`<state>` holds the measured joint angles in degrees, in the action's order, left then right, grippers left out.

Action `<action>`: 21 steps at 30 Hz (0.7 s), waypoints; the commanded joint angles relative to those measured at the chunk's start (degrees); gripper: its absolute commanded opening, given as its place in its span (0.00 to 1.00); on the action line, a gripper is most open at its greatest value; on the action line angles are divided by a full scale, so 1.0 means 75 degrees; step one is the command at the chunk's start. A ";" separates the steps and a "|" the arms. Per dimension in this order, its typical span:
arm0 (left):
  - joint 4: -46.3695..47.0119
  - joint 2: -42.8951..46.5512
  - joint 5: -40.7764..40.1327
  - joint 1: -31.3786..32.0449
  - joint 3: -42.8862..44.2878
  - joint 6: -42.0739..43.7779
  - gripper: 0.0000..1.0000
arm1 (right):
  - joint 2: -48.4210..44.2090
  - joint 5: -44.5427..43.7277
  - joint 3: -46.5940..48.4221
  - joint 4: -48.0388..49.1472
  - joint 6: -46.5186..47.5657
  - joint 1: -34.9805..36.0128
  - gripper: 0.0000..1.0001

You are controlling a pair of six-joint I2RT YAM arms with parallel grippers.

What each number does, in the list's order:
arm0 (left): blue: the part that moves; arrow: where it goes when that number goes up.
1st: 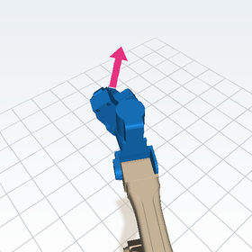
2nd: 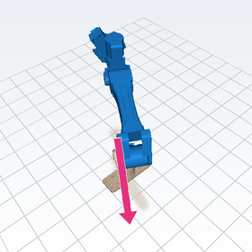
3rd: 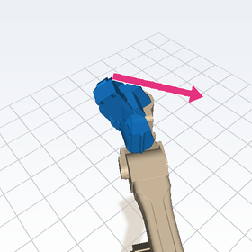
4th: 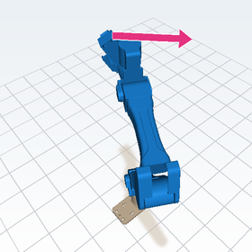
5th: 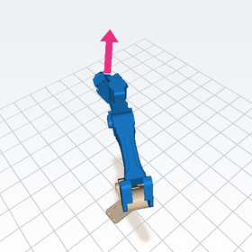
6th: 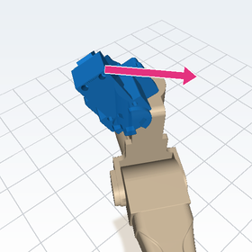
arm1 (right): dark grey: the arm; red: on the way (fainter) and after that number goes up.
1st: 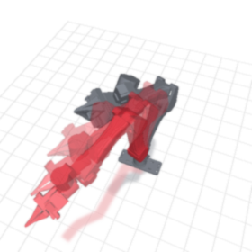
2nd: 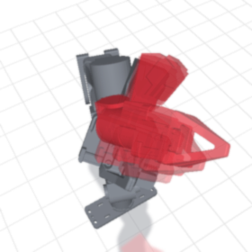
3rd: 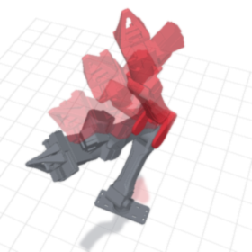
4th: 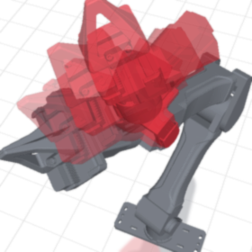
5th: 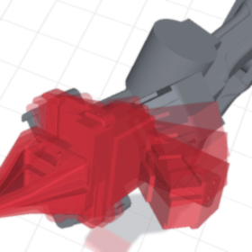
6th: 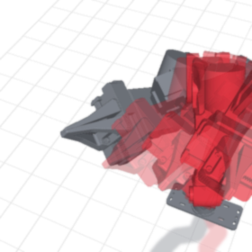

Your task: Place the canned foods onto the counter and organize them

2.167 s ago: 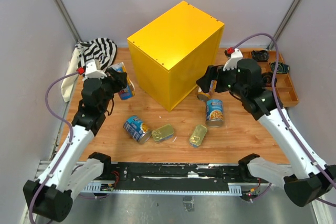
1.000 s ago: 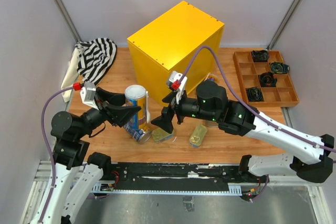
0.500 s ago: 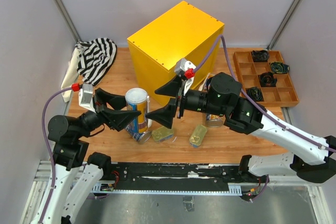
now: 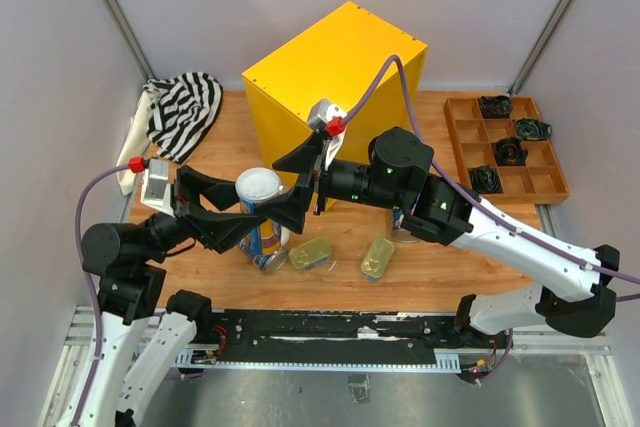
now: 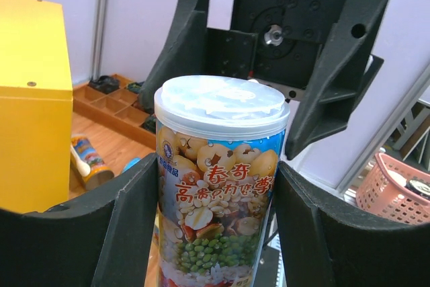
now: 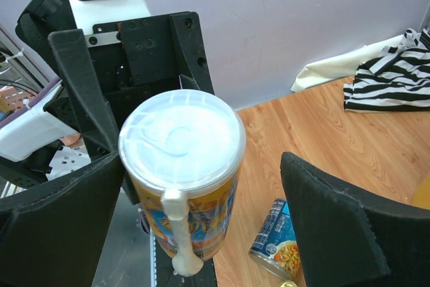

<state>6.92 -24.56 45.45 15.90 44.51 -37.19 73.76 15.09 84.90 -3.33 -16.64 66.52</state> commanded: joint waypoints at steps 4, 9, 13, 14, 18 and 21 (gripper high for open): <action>0.1204 0.0003 0.0104 0.0048 0.0488 -0.0335 0.00 | 0.0190 0.0227 0.0334 0.0643 -0.0354 0.0131 0.99; 0.1297 0.0005 0.0119 0.0042 0.0435 -0.0389 0.00 | 0.0409 0.0414 0.0480 0.0800 -0.0526 0.0139 0.99; 0.1490 -0.0070 0.0122 0.0048 0.0396 -0.0453 0.00 | 0.0578 0.0493 0.0519 0.0975 -0.0678 0.0154 0.99; 0.1559 -0.0082 0.0116 0.0039 0.0395 -0.0490 0.00 | 0.0618 0.0506 0.0528 0.0991 -0.0692 0.0154 1.00; 0.1707 -0.0169 0.0151 0.0048 0.0397 -0.0549 0.00 | 0.0726 0.0551 0.0600 0.1064 -0.0738 0.0178 0.99; 0.1811 -0.0188 0.0155 0.0045 0.0345 -0.0615 0.00 | 0.0814 0.0609 0.0658 0.1121 -0.0762 0.0177 0.93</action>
<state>11.94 -26.15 47.77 15.90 45.06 -39.97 79.11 18.09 87.57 2.48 -21.41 66.74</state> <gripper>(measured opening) 0.644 0.956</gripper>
